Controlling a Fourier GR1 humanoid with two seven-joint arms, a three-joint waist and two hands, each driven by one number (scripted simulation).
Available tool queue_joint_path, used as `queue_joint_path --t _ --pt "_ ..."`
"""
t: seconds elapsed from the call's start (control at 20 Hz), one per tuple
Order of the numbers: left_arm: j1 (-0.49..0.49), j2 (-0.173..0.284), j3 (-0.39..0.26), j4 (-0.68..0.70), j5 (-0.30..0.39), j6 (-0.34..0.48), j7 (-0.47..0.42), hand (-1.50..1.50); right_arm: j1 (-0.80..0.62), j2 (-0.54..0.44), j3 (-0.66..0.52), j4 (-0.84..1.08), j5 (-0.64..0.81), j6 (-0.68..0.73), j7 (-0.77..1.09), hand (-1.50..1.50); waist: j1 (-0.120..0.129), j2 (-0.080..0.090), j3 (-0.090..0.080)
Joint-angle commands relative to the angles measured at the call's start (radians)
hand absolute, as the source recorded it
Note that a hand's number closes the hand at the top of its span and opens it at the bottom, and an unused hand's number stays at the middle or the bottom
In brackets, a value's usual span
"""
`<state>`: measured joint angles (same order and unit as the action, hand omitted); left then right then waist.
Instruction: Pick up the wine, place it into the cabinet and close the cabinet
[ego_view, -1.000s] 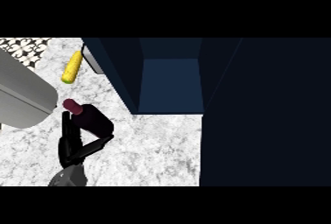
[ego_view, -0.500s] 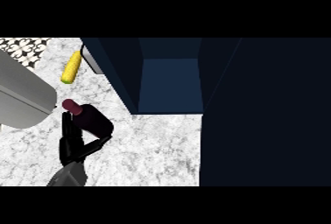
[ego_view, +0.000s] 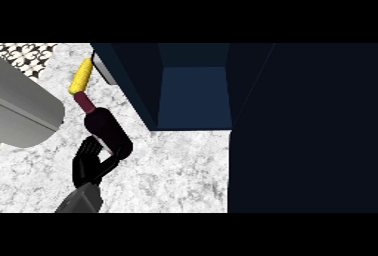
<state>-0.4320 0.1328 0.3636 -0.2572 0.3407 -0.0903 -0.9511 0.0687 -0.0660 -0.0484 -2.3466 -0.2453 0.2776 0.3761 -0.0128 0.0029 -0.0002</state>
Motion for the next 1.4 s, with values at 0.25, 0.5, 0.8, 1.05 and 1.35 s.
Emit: queue_joint_path --t 0.25,0.5,0.8,1.05,1.35 --pt "0.067 -0.008 -0.060 0.048 -0.054 -0.078 -0.088 1.50 0.013 -0.005 -0.004 -0.004 0.003 0.017 -0.003 -1.50 0.003 0.000 -0.001" --pt "0.227 -0.002 -0.200 -0.018 -0.159 -0.292 -0.096 1.50 -0.007 -0.022 -0.060 -0.022 -0.031 -0.020 0.045 -1.50 0.025 -0.007 0.001" --pt "0.315 -0.008 -0.228 -0.172 -0.147 -0.296 -0.090 1.50 -0.015 0.007 -0.012 0.010 0.035 -0.020 0.007 -1.50 0.027 -0.006 0.001" --pt "0.384 -0.049 -0.270 -0.320 -0.128 -0.331 -0.070 1.50 0.029 0.010 -0.028 -0.004 0.007 -0.007 -0.011 -1.50 0.020 -0.007 0.002" --pt "0.544 -0.035 -0.329 -0.679 -0.070 -0.347 0.080 1.50 0.078 0.023 0.011 0.019 0.037 0.042 -0.073 -1.50 0.024 -0.007 0.002"
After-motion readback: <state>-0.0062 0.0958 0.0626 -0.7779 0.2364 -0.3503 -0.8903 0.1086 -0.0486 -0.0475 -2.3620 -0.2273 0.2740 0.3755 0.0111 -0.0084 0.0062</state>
